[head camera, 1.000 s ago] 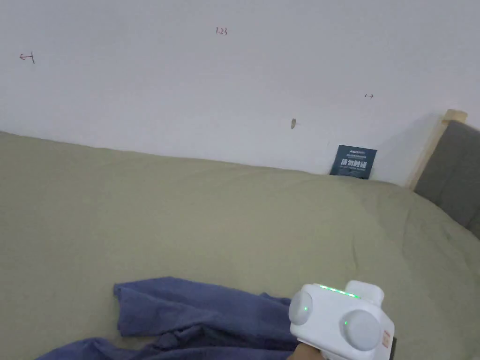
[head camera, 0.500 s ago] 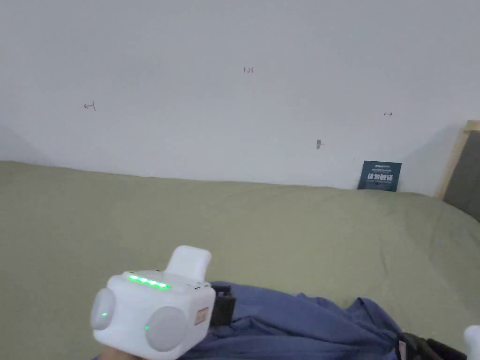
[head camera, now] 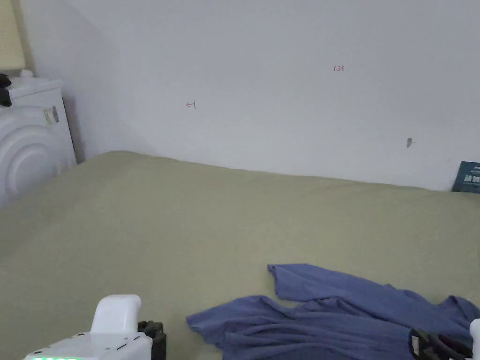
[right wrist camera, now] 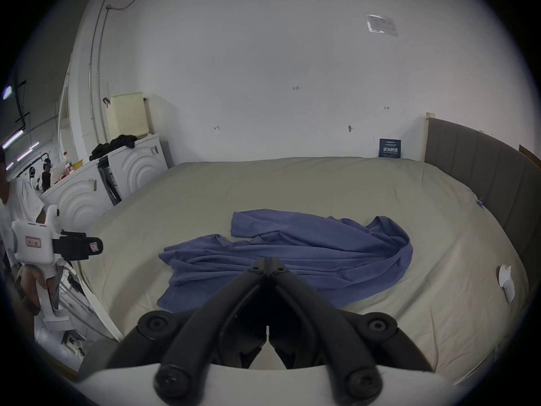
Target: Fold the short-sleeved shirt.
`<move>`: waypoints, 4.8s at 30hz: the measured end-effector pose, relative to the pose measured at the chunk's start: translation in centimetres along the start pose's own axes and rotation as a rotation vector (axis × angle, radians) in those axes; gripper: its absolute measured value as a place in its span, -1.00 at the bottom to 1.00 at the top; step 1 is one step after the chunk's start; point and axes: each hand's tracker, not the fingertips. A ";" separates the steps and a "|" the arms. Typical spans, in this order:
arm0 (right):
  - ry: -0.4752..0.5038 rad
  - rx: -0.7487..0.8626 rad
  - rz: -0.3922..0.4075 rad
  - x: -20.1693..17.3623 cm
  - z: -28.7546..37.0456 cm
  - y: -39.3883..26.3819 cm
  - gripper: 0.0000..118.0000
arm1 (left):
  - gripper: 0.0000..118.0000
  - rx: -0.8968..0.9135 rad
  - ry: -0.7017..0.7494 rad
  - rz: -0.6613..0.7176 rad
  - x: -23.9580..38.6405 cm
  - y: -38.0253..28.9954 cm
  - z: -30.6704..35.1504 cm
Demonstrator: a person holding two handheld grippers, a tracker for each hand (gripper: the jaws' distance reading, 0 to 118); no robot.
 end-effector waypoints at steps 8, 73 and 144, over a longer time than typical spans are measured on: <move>-0.020 0.021 -0.023 2.0 0.3 1.5 -0.98 | -1.00 -0.110 -0.074 0.132 1.1 2.2 -10.1; 0.316 -0.321 0.269 8.9 -34.2 13.3 -0.88 | -0.94 -0.102 -0.291 0.307 3.1 3.7 -21.1; 0.088 0.052 -0.021 12.1 -7.8 9.5 -0.87 | -0.94 0.035 -0.421 -0.142 -5.8 8.0 -9.2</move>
